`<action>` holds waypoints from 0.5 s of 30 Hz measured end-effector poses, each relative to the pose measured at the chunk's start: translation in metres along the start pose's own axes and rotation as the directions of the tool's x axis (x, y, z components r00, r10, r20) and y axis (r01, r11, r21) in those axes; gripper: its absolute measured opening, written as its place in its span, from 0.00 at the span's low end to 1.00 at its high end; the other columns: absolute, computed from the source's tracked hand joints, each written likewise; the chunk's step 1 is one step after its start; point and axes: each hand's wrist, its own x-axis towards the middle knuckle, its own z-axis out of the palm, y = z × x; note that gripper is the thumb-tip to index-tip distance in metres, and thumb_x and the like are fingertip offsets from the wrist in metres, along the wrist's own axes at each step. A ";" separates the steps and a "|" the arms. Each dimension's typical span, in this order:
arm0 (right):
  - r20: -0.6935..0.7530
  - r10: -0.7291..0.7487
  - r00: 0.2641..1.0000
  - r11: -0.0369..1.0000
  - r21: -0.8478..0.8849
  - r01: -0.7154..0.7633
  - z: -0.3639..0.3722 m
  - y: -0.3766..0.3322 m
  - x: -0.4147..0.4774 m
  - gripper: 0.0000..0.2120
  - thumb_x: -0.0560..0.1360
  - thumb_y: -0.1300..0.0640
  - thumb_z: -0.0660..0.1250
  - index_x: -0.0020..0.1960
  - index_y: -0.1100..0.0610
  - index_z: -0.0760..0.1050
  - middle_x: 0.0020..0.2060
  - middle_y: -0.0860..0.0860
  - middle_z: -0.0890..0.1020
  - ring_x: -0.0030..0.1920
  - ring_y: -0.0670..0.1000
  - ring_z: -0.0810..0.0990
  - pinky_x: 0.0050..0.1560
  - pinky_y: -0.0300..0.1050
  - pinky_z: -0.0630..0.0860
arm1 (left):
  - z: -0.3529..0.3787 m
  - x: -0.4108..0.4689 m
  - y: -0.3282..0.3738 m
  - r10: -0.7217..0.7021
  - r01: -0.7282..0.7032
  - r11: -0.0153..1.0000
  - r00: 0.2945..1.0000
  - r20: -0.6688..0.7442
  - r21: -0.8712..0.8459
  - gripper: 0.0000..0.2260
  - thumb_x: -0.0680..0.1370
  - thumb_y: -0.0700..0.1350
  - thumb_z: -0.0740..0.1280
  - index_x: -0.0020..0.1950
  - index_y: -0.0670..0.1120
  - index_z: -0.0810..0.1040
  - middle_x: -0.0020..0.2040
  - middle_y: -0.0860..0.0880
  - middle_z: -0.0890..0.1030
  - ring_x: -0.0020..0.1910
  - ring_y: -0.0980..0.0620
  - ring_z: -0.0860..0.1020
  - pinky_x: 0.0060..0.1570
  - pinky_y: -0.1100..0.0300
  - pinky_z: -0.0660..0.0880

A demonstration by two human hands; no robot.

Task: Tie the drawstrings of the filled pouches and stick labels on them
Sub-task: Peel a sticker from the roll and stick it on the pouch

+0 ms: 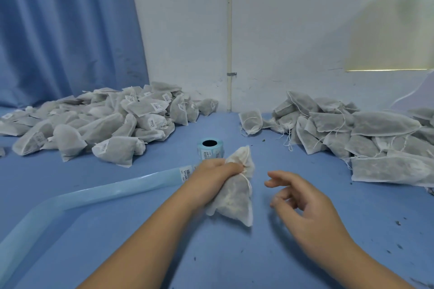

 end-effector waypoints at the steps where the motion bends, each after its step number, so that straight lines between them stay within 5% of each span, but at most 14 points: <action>1: 0.014 0.013 1.000 1.000 -0.023 -0.013 0.004 0.001 0.002 0.19 0.73 0.67 0.66 0.52 0.43 0.77 0.47 0.38 0.81 0.36 0.56 0.77 0.39 0.40 0.75 | -0.014 0.000 0.000 0.006 -0.005 0.999 0.998 -0.057 0.032 0.10 0.65 0.56 0.69 0.34 0.50 0.78 0.33 0.49 0.78 0.34 0.51 0.76 0.42 0.55 0.69; 7: 0.199 0.112 0.974 0.993 -0.058 -0.103 0.043 0.005 0.028 0.13 0.75 0.63 0.65 0.48 0.44 0.77 0.35 0.43 0.81 0.38 0.48 0.80 0.38 0.34 0.72 | -0.106 0.005 -0.021 -0.010 0.013 1.000 0.912 -0.409 0.005 0.10 0.67 0.54 0.70 0.35 0.48 0.82 0.32 0.49 0.82 0.37 0.47 0.79 0.42 0.53 0.73; 11: 0.265 0.096 0.959 0.986 -0.156 -0.055 0.089 -0.001 0.062 0.12 0.74 0.60 0.64 0.51 0.43 0.75 0.34 0.45 0.80 0.35 0.43 0.77 0.37 0.31 0.72 | -0.133 0.009 -0.037 -0.169 0.121 0.980 0.929 -0.329 -0.161 0.11 0.68 0.50 0.71 0.43 0.44 0.81 0.38 0.44 0.81 0.38 0.46 0.79 0.44 0.53 0.72; 15: 0.351 0.090 0.932 0.947 -0.320 0.029 0.136 -0.007 0.097 0.19 0.75 0.55 0.62 0.65 0.46 0.71 0.40 0.43 0.75 0.46 0.47 0.77 0.48 0.41 0.75 | -0.138 0.017 -0.044 -0.189 0.142 0.976 0.929 -0.318 -0.165 0.06 0.75 0.45 0.67 0.40 0.45 0.81 0.35 0.46 0.82 0.37 0.47 0.79 0.43 0.53 0.73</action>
